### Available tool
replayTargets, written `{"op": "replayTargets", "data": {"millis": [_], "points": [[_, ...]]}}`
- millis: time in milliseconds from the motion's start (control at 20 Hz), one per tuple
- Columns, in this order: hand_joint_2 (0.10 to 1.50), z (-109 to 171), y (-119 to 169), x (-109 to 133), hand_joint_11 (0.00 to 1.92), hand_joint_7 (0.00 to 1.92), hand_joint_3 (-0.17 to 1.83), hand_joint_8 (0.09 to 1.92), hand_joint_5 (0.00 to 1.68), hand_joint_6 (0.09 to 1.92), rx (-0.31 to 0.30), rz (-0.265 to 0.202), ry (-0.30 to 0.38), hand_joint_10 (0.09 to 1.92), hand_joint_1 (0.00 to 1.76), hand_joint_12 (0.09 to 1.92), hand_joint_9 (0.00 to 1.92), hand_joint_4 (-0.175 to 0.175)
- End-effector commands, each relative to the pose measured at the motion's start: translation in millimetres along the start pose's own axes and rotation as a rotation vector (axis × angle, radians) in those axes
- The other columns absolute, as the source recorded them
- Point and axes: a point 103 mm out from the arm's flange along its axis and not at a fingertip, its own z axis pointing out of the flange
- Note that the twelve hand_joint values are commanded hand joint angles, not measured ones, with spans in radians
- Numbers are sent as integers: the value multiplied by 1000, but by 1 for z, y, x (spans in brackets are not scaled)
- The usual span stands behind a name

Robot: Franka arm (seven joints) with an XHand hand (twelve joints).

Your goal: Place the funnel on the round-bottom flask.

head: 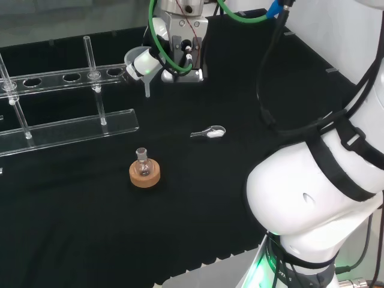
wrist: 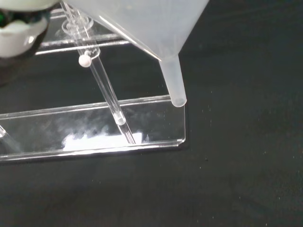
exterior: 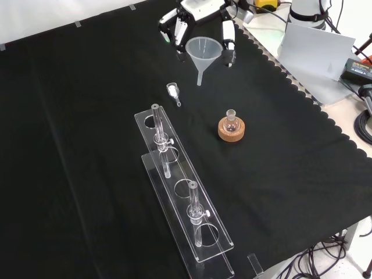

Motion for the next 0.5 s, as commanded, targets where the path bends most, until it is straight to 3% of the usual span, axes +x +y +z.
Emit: {"op": "replayTargets", "data": {"millis": [50,500], "points": [[488,6,-5,-3,128,1207,665,573,937,653,13,3,2,361,927,1562,1066,25],[486,6,-21,1,126,1210,670,571,942,649,8,44,-14,358,932,1561,1067,25]]}}
